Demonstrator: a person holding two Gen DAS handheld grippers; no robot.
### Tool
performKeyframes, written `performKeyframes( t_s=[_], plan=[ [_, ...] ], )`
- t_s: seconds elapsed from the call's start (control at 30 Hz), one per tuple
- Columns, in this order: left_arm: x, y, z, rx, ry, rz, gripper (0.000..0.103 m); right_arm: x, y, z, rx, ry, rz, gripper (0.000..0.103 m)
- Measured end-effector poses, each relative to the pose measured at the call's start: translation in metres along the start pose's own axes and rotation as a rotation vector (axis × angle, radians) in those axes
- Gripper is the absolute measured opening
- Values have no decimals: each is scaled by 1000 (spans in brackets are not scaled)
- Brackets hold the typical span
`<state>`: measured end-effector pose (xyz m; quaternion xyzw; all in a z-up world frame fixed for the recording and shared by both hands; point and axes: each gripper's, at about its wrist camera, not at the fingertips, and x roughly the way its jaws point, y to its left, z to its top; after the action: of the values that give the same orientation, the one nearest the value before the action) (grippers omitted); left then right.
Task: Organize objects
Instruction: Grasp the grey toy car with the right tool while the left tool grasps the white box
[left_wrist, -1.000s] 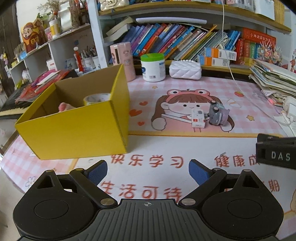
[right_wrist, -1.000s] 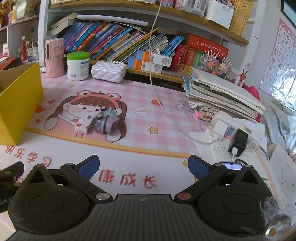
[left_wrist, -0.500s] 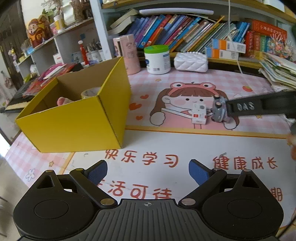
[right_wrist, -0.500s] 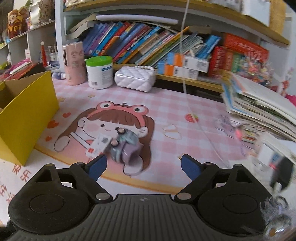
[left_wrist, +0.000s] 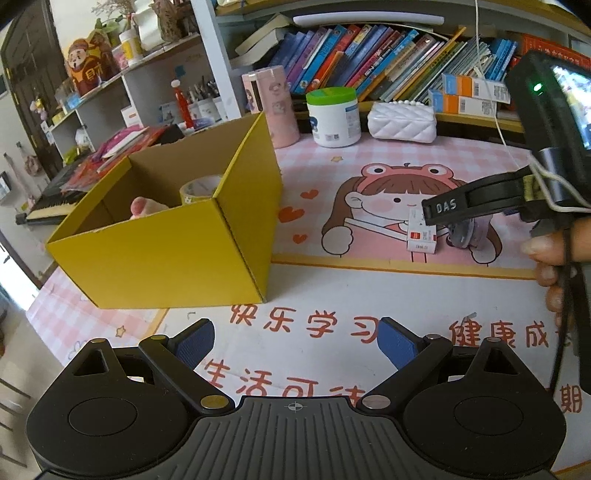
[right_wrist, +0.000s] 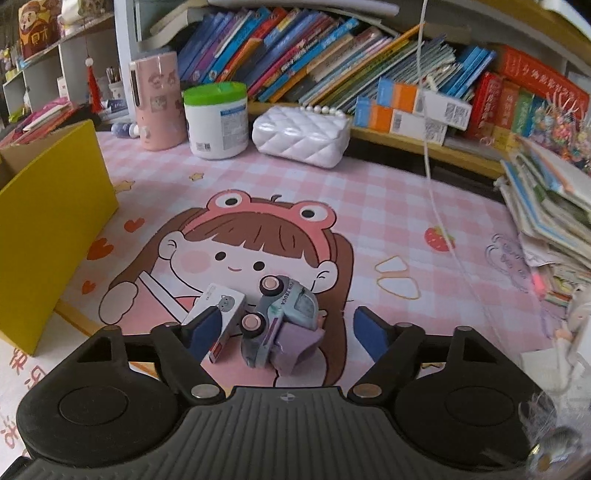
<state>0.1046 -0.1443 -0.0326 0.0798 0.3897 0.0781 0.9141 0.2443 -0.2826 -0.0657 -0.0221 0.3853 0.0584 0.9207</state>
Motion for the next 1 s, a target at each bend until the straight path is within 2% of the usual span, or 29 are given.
performKeyframes(
  t_s=[0.07,0.1,0.13,0.33,0.53,0.63,0.7,0.8,1.0],
  plan=[
    [1,-1,2,3,-3,-10,96,8,-2,1,12,26,17,60],
    [1,-2,3,5,-4,-16,96,12,-4,1,24,40,43,50],
    [2,-3,4,8,-8,-25,96,15,-6,1,34,47,60,47],
    [8,-19,13,37,-17,-81,96,-3,-25,1,74,-8,92,46],
    [23,-47,24,75,-16,-159,96,-34,-52,-6,130,-35,48,46],
    [34,-56,33,63,-9,-182,95,-49,-65,-12,148,-42,20,46],
    [44,-60,37,47,-1,-189,95,-60,-73,-18,146,-57,10,46],
    [59,-68,45,42,11,-192,88,-74,-83,-26,156,-70,-14,46],
    [89,-84,64,33,12,-197,85,-87,-92,-39,161,-58,-34,46]
  ],
)
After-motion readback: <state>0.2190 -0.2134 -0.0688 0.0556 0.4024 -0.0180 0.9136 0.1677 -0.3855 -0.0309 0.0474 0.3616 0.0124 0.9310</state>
